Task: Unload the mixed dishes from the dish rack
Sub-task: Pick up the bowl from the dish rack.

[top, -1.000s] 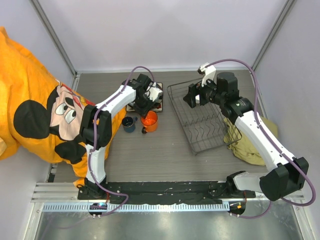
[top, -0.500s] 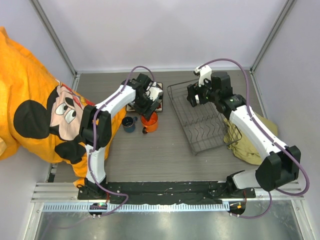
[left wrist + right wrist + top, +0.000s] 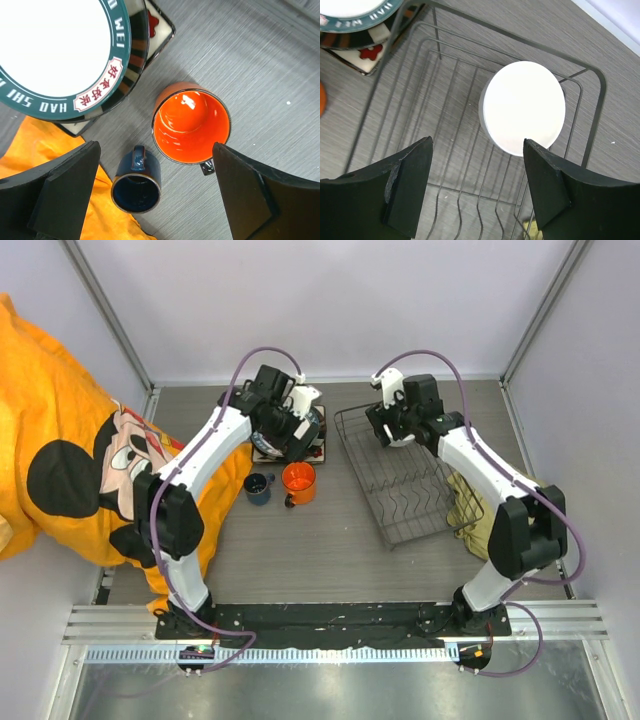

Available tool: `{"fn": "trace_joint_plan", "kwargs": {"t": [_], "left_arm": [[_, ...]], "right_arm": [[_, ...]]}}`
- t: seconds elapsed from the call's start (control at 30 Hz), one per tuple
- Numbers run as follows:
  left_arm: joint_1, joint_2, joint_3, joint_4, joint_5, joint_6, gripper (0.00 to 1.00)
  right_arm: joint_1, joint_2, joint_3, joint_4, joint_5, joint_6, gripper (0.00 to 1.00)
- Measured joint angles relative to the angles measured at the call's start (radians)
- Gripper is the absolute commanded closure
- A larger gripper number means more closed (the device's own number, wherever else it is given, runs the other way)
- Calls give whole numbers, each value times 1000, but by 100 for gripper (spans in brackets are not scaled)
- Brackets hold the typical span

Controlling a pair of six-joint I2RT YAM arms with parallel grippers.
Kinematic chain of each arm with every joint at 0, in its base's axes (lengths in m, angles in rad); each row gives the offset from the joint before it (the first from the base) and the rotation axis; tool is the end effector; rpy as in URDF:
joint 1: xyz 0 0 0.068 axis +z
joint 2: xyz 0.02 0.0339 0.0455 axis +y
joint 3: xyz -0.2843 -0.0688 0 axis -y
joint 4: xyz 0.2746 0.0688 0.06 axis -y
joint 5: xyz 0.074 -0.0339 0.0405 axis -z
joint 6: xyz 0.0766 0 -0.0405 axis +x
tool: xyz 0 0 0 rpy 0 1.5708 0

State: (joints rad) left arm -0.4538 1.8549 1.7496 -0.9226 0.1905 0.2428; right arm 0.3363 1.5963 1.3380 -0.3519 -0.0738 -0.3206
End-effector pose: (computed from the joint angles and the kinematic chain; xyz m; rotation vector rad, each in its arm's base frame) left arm 0.4036 -0.2130 0.2894 0.9536 2.4234 -0.3236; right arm 0.4053 0.1477 0.2994 -0.7429 2.0500 0.0894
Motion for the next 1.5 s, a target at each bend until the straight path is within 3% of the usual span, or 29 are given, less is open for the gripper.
{"fn": "trace_joint_plan", "kwargs": {"t": [0.37,0.7,1.13,1.5], "left_arm": [[16,-71,-35,34,32,0,0],[17,-75,-69,37,44,2,0],[24,-75,-82,42,57,3,0],[24,-83,-100,43,64,3,0]], "right_arm": [[-10,217,101,-17,41,-78,34],[-19,346,184,-42,58,-114,56],[-19,361,201,-87,37,-113,76],[-18,374,213,-139,13,-104,99]]}}
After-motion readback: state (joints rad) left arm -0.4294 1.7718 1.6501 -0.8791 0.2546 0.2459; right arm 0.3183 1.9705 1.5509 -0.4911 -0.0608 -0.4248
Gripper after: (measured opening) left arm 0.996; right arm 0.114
